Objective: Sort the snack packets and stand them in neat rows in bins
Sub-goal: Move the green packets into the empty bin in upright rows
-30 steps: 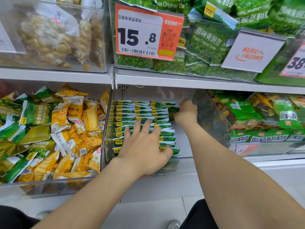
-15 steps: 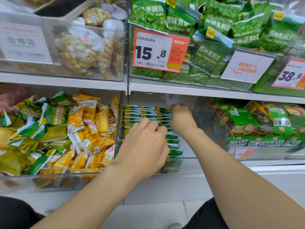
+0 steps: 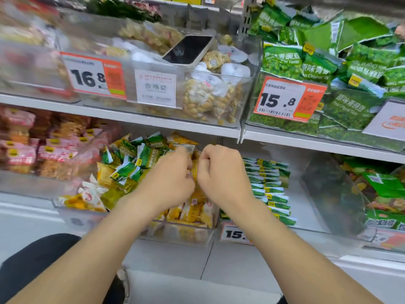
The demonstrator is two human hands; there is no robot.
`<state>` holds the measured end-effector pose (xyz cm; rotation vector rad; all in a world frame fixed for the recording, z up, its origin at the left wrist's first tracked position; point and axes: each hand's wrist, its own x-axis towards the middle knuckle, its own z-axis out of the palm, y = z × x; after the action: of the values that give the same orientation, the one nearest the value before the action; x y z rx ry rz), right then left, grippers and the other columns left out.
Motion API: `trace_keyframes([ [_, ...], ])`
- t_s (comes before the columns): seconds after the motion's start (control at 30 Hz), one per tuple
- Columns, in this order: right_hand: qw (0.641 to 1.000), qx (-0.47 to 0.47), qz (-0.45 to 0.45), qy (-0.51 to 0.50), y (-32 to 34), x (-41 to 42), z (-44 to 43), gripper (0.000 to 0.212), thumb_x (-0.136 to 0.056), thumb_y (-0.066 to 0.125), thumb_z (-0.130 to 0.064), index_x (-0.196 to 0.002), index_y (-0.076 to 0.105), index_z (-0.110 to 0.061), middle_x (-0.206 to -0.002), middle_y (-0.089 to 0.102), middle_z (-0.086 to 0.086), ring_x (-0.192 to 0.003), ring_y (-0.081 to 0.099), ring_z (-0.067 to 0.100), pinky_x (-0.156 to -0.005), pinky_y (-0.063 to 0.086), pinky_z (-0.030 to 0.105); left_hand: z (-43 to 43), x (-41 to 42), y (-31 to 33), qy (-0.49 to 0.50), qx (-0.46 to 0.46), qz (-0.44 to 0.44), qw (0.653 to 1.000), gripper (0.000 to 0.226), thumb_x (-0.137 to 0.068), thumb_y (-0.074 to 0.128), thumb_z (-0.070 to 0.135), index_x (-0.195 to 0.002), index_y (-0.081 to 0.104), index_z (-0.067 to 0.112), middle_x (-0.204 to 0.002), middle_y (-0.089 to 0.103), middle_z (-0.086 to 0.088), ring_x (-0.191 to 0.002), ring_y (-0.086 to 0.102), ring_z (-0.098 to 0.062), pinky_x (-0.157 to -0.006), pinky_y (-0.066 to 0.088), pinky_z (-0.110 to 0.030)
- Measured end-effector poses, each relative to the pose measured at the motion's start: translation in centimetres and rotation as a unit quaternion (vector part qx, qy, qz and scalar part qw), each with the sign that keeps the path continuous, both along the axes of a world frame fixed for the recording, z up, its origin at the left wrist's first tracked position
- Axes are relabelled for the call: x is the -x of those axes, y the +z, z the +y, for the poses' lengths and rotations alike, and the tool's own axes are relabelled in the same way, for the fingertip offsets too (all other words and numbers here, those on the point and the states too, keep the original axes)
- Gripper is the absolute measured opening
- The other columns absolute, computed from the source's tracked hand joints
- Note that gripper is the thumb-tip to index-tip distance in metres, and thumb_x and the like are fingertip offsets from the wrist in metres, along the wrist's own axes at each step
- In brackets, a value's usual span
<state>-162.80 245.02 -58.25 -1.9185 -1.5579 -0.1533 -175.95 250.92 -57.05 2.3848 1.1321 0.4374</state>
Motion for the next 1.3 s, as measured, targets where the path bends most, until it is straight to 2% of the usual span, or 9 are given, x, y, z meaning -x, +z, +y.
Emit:
trace_keyframes([
  [0.17, 0.996, 0.035, 0.005, 0.086, -0.7, 2.6, 3.8, 0.029, -0.09, 0.053, -0.011, -0.105, 0.077, -0.018, -0.105, 0.073, 0.003, -0.101, 0.068, 0.025, -0.09, 0.057, 0.041, 6.2, 4.3, -0.8, 0.082, -0.032, 0.151, 0.985, 0.032, -0.088, 0.058, 0.016, -0.119, 0.063, 0.02, -0.12, 0.06, -0.011, -0.114, 0.061, -0.034, -0.095, 0.055, -0.047],
  [0.27, 0.987, 0.084, -0.019, 0.134, -1.8, 4.4, 5.9, 0.04, -0.092, 0.056, -0.004, -0.127, 0.072, -0.015, -0.123, 0.072, 0.007, -0.118, 0.064, 0.026, -0.099, 0.055, 0.043, 8.0, 6.1, -0.3, 0.075, 0.015, 0.219, 0.973, 0.046, -0.086, 0.075, 0.022, -0.129, 0.06, 0.02, -0.125, 0.061, -0.009, -0.113, 0.064, -0.031, -0.094, 0.057, -0.041],
  [0.37, 0.969, 0.17, -0.059, 0.169, -3.4, 5.3, 7.7, 0.041, -0.089, 0.059, -0.004, -0.127, 0.064, -0.016, -0.118, 0.07, 0.01, -0.114, 0.064, 0.033, -0.086, 0.058, 0.045, 8.5, 7.1, 0.4, 0.03, 0.071, 0.252, 0.965, 0.066, -0.074, 0.092, 0.041, -0.13, 0.063, 0.022, -0.118, 0.061, 0.0, -0.104, 0.064, -0.022, -0.087, 0.057, -0.033],
  [0.53, 0.94, 0.209, -0.219, 0.155, -4.5, 5.8, 9.0, 0.036, -0.095, 0.066, -0.02, -0.129, 0.057, -0.016, -0.109, 0.068, 0.008, -0.114, 0.051, 0.031, -0.081, 0.029, 0.042, 8.8, 8.2, 0.2, -0.021, 0.086, 0.286, 0.954, 0.078, -0.062, 0.1, 0.044, -0.13, 0.067, 0.026, -0.125, 0.056, 0.004, -0.111, 0.062, -0.022, -0.092, 0.055, -0.035],
  [0.7, 0.966, 0.171, -0.167, 0.104, -4.1, 5.9, 9.5, 0.035, -0.094, 0.059, -0.022, -0.128, 0.06, -0.012, -0.105, 0.069, 0.012, -0.113, 0.057, 0.035, -0.087, 0.038, 0.043, 8.7, 8.6, -0.2, 0.001, 0.068, 0.228, 0.971, 0.059, -0.078, 0.091, 0.039, -0.129, 0.065, 0.024, -0.12, 0.061, 0.0, -0.107, 0.064, -0.023, -0.088, 0.055, -0.034],
  [0.83, 0.993, 0.052, 0.081, 0.074, -2.2, 5.7, 7.7, 0.039, -0.103, 0.045, -0.025, -0.137, 0.059, -0.014, -0.098, 0.073, 0.009, -0.101, 0.063, 0.028, -0.077, 0.049, 0.039, 8.2, 8.7, 0.1, 0.002, 0.058, 0.15, 0.987, 0.053, -0.095, 0.069, 0.055, -0.13, 0.061, 0.016, -0.11, 0.066, -0.011, -0.109, 0.065, -0.034, -0.076, 0.046, -0.034],
  [0.93, 0.977, 0.045, 0.193, 0.079, -0.7, 4.9, 5.8, 0.031, -0.105, 0.045, -0.03, -0.129, 0.063, -0.026, -0.086, 0.07, -0.006, -0.079, 0.064, 0.015, -0.064, 0.043, 0.03, 7.7, 8.5, 0.5, 0.004, 0.047, 0.106, 0.993, 0.049, -0.099, 0.061, 0.058, -0.108, 0.062, 0.009, -0.082, 0.059, -0.006, -0.085, 0.065, -0.028, -0.063, 0.036, -0.033],
  [1.07, 0.968, 0.048, 0.232, 0.081, 0.2, 3.2, 3.2, 0.021, -0.106, 0.05, -0.036, -0.121, 0.065, -0.03, -0.074, 0.065, -0.007, -0.052, 0.053, 0.002, -0.055, 0.041, 0.028, 6.4, 8.2, 0.8, -0.029, 0.092, 0.042, 0.994, 0.032, -0.102, 0.063, 0.047, -0.099, 0.056, 0.016, -0.098, 0.058, -0.003, -0.097, 0.073, -0.026, -0.082, 0.059, -0.042],
  [1.3, 0.967, 0.009, 0.235, 0.102, 0.6, 1.2, -0.2, 0.03, -0.087, 0.082, -0.042, -0.111, 0.065, -0.036, -0.095, 0.075, -0.015, -0.081, 0.072, 0.005, -0.073, 0.061, 0.038, 3.7, 7.1, 1.7, -0.04, 0.191, -0.119, 0.974, 0.025, -0.094, 0.078, 0.035, -0.11, 0.07, 0.017, -0.111, 0.068, 0.002, -0.071, 0.075, -0.017, -0.074, 0.061, -0.031],
])
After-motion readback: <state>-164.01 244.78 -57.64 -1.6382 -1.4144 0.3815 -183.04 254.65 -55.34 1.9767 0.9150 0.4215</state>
